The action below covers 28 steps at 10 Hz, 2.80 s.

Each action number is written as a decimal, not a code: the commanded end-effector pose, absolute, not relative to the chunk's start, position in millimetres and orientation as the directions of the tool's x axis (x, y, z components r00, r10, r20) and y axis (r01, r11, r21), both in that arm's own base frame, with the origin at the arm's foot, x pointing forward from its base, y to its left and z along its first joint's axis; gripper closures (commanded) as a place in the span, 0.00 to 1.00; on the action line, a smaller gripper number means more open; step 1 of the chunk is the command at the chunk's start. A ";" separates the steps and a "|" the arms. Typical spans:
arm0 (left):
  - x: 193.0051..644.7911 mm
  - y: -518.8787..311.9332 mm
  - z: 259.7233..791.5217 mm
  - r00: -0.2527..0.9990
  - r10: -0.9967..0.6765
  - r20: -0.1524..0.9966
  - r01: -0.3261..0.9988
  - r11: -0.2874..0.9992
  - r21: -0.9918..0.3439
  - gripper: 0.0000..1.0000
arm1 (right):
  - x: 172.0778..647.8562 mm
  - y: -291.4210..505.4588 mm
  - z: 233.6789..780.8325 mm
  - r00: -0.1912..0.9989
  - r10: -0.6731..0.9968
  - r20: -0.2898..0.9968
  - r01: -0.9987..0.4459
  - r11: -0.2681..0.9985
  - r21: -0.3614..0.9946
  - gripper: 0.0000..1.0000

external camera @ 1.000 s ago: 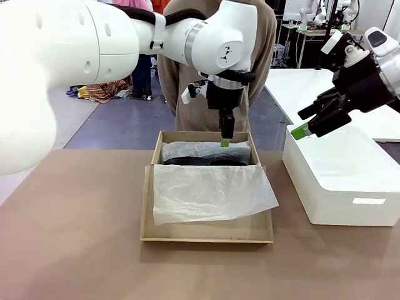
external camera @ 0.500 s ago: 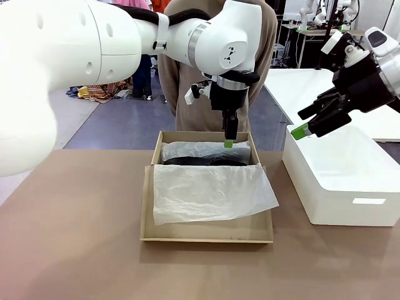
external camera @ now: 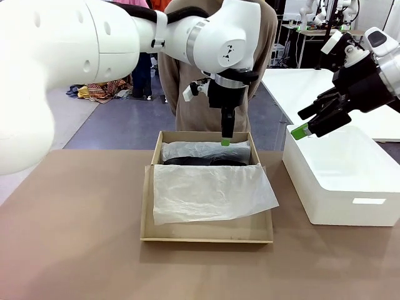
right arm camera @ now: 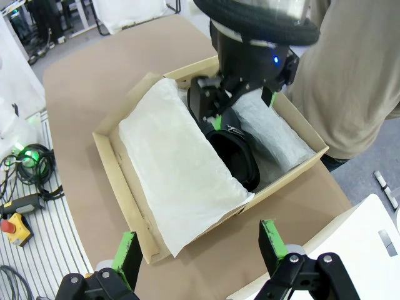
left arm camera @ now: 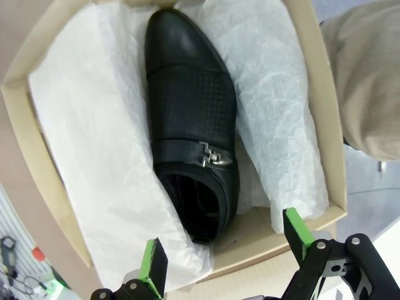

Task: Pack the shoes into the box.
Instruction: Close the Shoes Box.

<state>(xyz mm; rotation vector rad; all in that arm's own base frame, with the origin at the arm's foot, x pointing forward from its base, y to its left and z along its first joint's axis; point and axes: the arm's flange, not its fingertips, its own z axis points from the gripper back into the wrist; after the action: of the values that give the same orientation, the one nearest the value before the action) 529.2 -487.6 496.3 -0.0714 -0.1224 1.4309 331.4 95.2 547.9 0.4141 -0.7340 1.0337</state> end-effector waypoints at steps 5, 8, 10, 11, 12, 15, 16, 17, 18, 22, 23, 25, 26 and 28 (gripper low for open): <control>513.6 -374.2 574.0 0.681 0.732 0.017 -0.732 0.681 -0.026 0.00 | 334.7 94.7 547.5 0.287 0.614 0.735 -0.894 0.448 -0.025 0.00; 501.7 -313.5 595.1 0.886 0.460 -0.058 -0.458 0.888 0.036 0.00 | 334.7 94.7 547.5 0.287 0.614 0.735 -0.894 0.448 -0.025 0.00; 492.5 -273.5 603.5 0.942 0.331 -0.053 -0.330 0.944 0.026 0.00 | 334.7 94.7 547.5 0.287 0.614 0.735 -0.894 0.448 -0.025 0.00; 488.2 -251.3 603.0 0.964 0.260 -0.047 -0.260 0.965 0.012 0.00 | 334.7 94.7 547.5 0.287 0.614 0.735 -0.894 0.448 -0.025 0.00; 486.0 -233.7 601.4 0.978 0.201 -0.049 -0.202 0.979 -0.015 0.00 | 334.7 94.7 547.5 0.287 0.614 0.735 -0.894 0.448 -0.025 0.00; 498.2 -236.8 614.1 0.975 0.219 -0.042 -0.218 0.976 0.020 0.00 | 334.7 94.7 547.5 0.287 0.614 0.735 -0.894 0.448 -0.025 0.00; 498.2 -236.8 614.1 0.975 0.219 -0.042 -0.218 0.976 0.020 0.00 | 334.7 94.7 547.5 0.287 0.614 0.735 -0.894 0.448 -0.025 0.00; 498.2 -236.8 614.1 0.975 0.219 -0.042 -0.218 0.976 0.020 0.00 | 334.7 94.7 547.5 0.287 0.614 0.735 -0.894 0.448 -0.025 0.00; 498.2 -236.8 614.1 0.975 0.219 -0.042 -0.218 0.976 0.020 0.00 | 334.7 94.7 547.5 0.287 0.614 0.735 -0.894 0.448 -0.025 0.00; 498.2 -236.8 614.1 0.975 0.219 -0.042 -0.218 0.976 0.020 0.00 | 334.7 94.7 547.5 0.287 0.614 0.735 -0.894 0.448 -0.025 0.00; 498.2 -236.8 614.1 0.975 0.219 -0.042 -0.218 0.976 0.020 0.00 | 334.7 94.7 547.5 0.287 0.614 0.735 -0.894 0.448 -0.025 0.00; 493.7 -232.9 610.9 0.992 0.127 0.002 -0.127 0.991 0.032 0.00 | 334.7 94.7 547.5 0.287 0.614 0.735 -0.894 0.448 -0.025 0.00; 490.6 -219.1 613.5 0.998 0.053 0.032 -0.055 0.997 0.058 0.00 | 334.7 94.7 547.5 0.287 0.614 0.735 -0.894 0.448 -0.025 0.00; 484.0 -185.4 622.4 0.989 -0.131 0.071 0.126 0.989 0.073 0.00 | 334.7 94.7 547.5 0.287 0.614 0.735 -0.894 0.448 -0.025 0.00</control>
<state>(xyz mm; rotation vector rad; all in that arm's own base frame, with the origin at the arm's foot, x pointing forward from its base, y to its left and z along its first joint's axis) 494.9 -212.1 625.8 0.0726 -0.0249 -0.0186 331.4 95.3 548.0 0.4135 -0.7340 1.0338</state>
